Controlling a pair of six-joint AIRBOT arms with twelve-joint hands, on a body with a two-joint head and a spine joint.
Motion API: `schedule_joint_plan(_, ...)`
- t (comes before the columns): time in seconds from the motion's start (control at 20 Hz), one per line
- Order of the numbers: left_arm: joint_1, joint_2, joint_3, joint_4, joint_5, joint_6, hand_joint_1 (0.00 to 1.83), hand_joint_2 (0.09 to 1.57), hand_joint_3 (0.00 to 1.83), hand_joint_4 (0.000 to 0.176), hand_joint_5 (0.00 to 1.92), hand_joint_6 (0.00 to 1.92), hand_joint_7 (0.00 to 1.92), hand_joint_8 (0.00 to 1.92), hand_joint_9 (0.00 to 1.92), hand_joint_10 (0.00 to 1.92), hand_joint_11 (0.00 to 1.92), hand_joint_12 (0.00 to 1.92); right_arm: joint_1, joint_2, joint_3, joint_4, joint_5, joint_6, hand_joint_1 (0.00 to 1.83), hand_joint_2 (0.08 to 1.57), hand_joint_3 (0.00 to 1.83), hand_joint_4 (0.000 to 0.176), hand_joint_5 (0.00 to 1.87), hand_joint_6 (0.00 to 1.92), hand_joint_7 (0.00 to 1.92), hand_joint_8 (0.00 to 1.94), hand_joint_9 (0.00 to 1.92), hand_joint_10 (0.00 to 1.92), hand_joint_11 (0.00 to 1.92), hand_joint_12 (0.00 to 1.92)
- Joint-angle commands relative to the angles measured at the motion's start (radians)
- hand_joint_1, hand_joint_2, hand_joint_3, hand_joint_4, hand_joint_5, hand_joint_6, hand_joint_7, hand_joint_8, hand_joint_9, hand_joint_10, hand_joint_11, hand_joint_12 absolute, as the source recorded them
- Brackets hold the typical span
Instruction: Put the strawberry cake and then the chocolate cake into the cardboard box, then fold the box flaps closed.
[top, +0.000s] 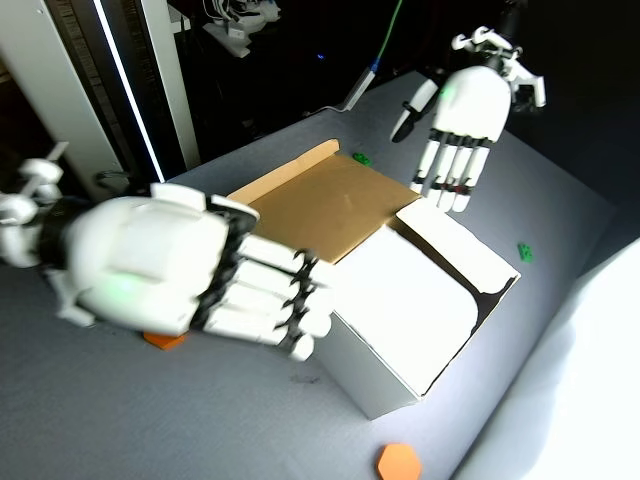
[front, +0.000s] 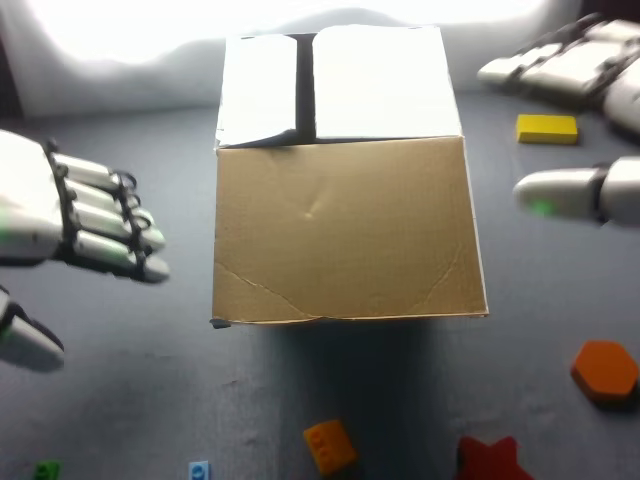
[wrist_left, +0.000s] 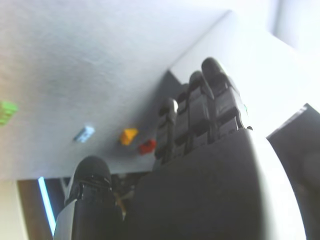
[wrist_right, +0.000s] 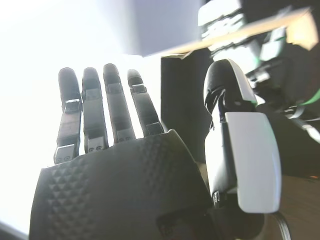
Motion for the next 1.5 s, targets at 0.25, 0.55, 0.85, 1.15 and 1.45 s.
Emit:
schedule_joint_plan(0.25, 0.03, 0.011, -0.096, -0.109, -0.012, 0.04, 0.0, 1.21, 0.0, 0.049, 0.13, 0.0, 0.11, 0.0, 0.13, 0.0, 0.0, 0.58, 0.044, 0.163, -0.051, 0.086, 0.034, -0.005, 0.03, 1.24, 0.0, 0.0, 0.15, 0.01, 0.18, 0.0, 0.19, 0.04, 0.0, 0.79)
schedule_joint_plan(0.55, 0.05, 0.006, -0.184, -0.157, 0.001, 0.068, 0.0, 1.21, 0.0, 0.046, 0.15, 0.0, 0.15, 0.01, 0.16, 0.01, 0.0, 0.61, 0.069, 0.21, -0.061, 0.196, -0.02, -0.1, 0.06, 1.23, 0.0, 0.0, 0.14, 0.0, 0.19, 0.0, 0.2, 0.05, 0.0, 1.0)
schedule_joint_plan(0.85, -0.024, 0.02, -0.251, -0.181, -0.016, 0.029, 0.0, 1.21, 0.0, 0.04, 0.14, 0.0, 0.13, 0.0, 0.17, 0.0, 0.0, 0.63, 0.081, 0.21, -0.064, 0.196, 0.008, -0.1, 0.01, 1.23, 0.01, 0.0, 0.12, 0.0, 0.17, 0.0, 0.19, 0.04, 0.0, 0.85)
schedule_joint_plan(1.15, -0.217, 0.038, -0.241, -0.159, -0.066, -0.054, 0.0, 1.22, 0.0, 0.043, 0.12, 0.0, 0.13, 0.0, 0.18, 0.0, 0.0, 0.59, 0.089, 0.209, -0.063, 0.196, 0.028, -0.106, 0.02, 1.23, 0.0, 0.0, 0.12, 0.0, 0.2, 0.01, 0.2, 0.04, 0.0, 0.74)
schedule_joint_plan(1.45, -0.334, -0.002, -0.168, -0.13, -0.089, -0.077, 0.0, 1.22, 0.0, 0.032, 0.13, 0.01, 0.12, 0.01, 0.15, 0.0, 0.0, 0.57, 0.092, 0.208, -0.063, 0.196, 0.032, -0.107, 0.02, 1.24, 0.0, 0.0, 0.1, 0.0, 0.18, 0.0, 0.17, 0.02, 0.0, 0.53)
